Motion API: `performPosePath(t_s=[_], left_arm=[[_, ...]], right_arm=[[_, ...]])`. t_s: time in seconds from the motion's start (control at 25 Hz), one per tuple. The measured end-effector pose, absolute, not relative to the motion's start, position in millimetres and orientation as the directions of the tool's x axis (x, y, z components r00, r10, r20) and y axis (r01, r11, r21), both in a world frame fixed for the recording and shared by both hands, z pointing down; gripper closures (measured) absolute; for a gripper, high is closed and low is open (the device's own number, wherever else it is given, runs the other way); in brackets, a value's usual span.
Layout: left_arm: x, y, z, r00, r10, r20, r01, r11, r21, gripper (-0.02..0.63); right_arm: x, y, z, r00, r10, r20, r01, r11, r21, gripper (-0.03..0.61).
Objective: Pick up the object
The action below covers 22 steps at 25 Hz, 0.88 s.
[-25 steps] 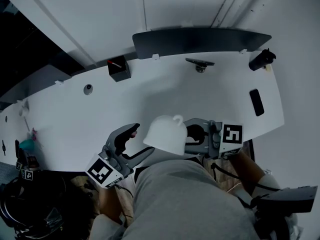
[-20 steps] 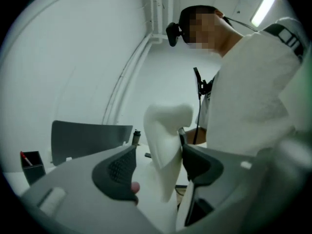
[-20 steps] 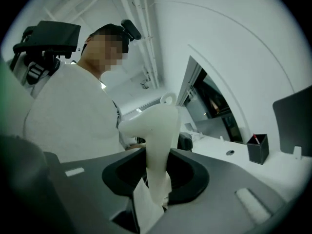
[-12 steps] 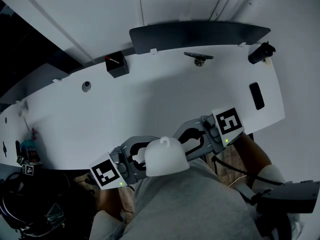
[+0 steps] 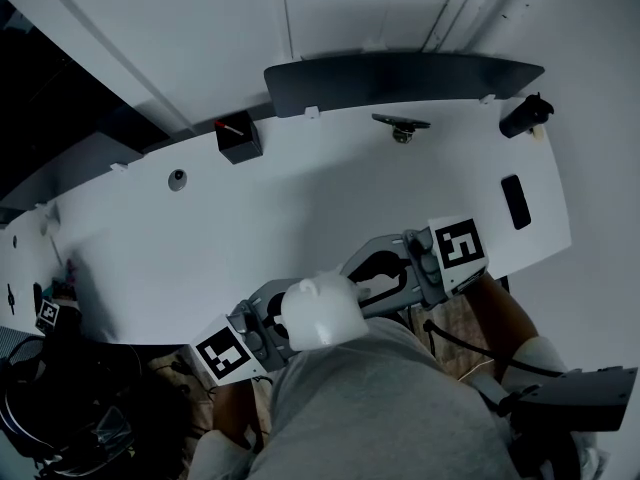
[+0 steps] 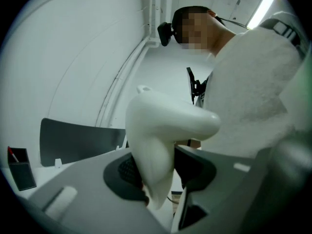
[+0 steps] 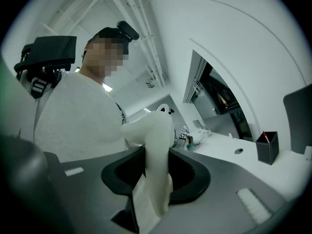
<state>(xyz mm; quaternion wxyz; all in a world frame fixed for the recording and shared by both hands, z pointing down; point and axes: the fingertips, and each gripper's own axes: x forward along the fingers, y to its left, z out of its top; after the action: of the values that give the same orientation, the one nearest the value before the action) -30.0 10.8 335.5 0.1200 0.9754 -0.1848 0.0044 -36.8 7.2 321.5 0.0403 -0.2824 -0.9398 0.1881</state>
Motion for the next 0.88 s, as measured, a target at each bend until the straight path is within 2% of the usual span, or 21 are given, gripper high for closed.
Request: performPosePath(t_s=[0.36,0.44,0.56,0.72,0.8,0.88], left_arm=[[-32.5,4.0,335.3,0.922,-0.386,0.008,-0.373,-0.885,0.279,0.446],[-48.4,-2.4,329.4,0.902,-0.429,-0.038,-0.401,-0.869,0.289,0.449],[-76.8,-14.2,315.0,0.842,-0.52,-0.142,-0.456,-0.828,0.325,0.454],[-103.3,-25.2,297.1,0.726,-0.608,-0.322,-0.443,-0.771,0.457,0.454],[-107.2,-30.2,297.1,0.669,-0.658,-0.345,-0.466,-0.733,0.495,0.464],[-109.8,-37.0,302.6,0.612,-0.727,-0.313,-0.545,-0.674,0.499,0.469]], right_arm=[[-28.8,2.5,329.8,-0.841,0.539,0.051,0.494,0.802,-0.335,0.348],[-23.5,-18.0,330.2,-0.885,0.462,0.054,0.418,0.841,-0.343,0.349],[-16.6,-49.4,324.9,-0.949,0.316,0.013,0.292,0.891,-0.348,0.387],[-22.0,-66.6,322.4,-0.987,0.151,-0.055,0.16,0.904,-0.396,0.387],[-26.7,-69.7,326.1,-0.995,0.073,-0.065,0.093,0.913,-0.398,0.395],[-30.9,-73.7,329.0,-0.998,-0.015,-0.066,0.012,0.92,-0.391,0.411]])
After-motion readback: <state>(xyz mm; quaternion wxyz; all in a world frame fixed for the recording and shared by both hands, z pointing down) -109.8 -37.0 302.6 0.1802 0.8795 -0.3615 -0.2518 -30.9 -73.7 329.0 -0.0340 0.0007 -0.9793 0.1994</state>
